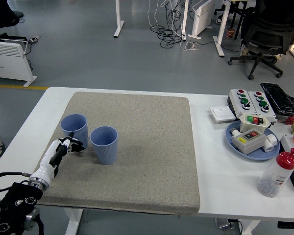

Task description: Push cup pick cup insert cup

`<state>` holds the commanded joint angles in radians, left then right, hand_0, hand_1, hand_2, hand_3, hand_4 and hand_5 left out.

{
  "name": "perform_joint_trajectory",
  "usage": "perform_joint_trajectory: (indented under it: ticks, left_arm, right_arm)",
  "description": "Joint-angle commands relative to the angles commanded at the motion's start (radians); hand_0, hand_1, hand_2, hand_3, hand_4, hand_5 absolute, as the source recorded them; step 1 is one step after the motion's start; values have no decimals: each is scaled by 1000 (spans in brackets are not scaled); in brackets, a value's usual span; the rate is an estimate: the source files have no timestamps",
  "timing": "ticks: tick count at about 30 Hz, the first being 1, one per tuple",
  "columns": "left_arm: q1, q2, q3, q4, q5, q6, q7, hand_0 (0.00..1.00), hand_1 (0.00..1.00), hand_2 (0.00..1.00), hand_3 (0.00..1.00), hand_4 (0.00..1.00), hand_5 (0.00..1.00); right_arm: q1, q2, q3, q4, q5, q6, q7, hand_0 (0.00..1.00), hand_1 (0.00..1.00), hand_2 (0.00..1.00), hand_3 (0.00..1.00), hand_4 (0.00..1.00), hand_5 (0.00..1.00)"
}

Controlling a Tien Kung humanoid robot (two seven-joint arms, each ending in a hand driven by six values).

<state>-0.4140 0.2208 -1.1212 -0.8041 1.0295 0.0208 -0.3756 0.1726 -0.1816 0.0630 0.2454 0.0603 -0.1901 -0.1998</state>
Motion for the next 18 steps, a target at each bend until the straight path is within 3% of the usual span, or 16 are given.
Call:
perform_joint_trajectory:
  ticks: [18]
  left_arm:
    - [-100,-34,43,154,-60,15,-50,688,580,460,420,572,998]
  right_arm:
    - [2,1,2,0,-4,-1,0,710,654,709,613,106,475]
